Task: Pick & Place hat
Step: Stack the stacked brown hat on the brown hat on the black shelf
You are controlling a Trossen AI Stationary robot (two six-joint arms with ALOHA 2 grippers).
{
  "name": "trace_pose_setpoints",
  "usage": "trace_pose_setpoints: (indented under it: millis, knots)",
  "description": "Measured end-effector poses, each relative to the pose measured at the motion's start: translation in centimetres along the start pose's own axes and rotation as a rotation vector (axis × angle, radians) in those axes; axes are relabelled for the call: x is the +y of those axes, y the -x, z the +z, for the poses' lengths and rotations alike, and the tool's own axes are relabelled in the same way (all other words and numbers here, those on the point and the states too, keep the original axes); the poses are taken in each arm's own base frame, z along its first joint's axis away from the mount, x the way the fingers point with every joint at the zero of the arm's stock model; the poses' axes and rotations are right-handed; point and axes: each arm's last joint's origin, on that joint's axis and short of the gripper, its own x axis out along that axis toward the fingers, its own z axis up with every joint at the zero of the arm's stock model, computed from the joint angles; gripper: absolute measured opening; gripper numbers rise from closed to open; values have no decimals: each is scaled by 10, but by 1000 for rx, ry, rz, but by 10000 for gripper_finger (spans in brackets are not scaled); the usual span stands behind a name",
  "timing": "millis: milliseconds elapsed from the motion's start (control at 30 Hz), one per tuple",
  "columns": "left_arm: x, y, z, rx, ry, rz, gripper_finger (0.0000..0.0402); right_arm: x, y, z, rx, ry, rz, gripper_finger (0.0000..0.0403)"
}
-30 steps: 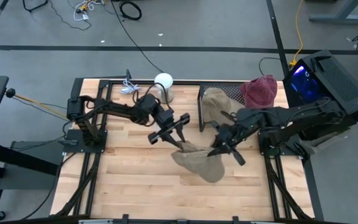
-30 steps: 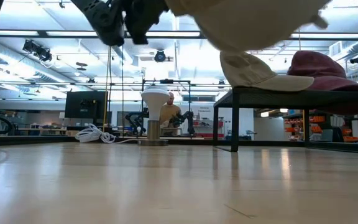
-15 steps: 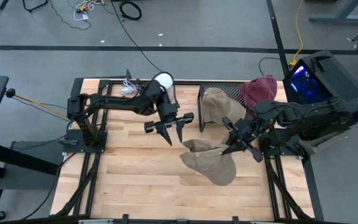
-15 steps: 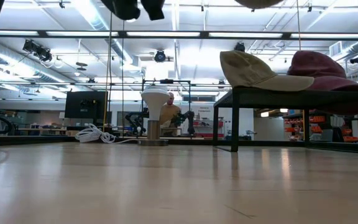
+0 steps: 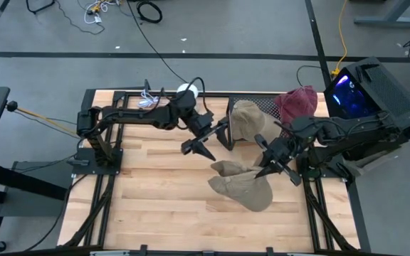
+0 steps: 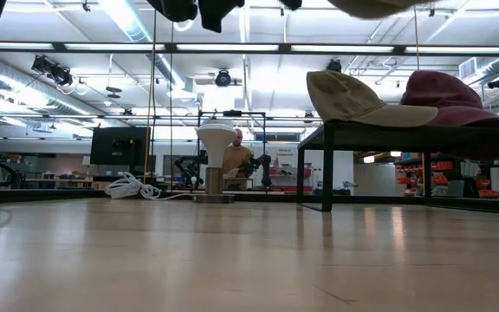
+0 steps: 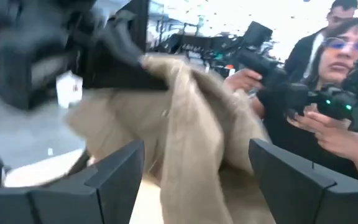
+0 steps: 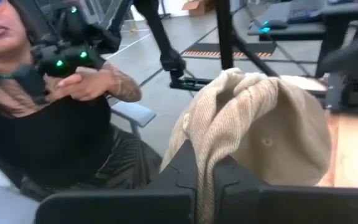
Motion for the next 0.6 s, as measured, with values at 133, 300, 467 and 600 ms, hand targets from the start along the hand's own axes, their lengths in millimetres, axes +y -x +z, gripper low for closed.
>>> trace_pose_setpoints:
  millis: [133, 300, 467, 600]
  knots:
    - [-1, -4, -11, 62, 110, 6, 296, -3, 0, -2, 12, 19, -90, 2]
    - [-8, -13, -21, 122, 191, -47, 296, -8, 2, -3, 22, 49, -161, 2]
    - [-18, -24, -27, 157, 197, -122, 296, -12, 3, -1, 10, 75, -240, 2]
    - [-23, -30, -32, 181, 166, -118, 296, -13, 4, -1, 8, 72, -256, 2]
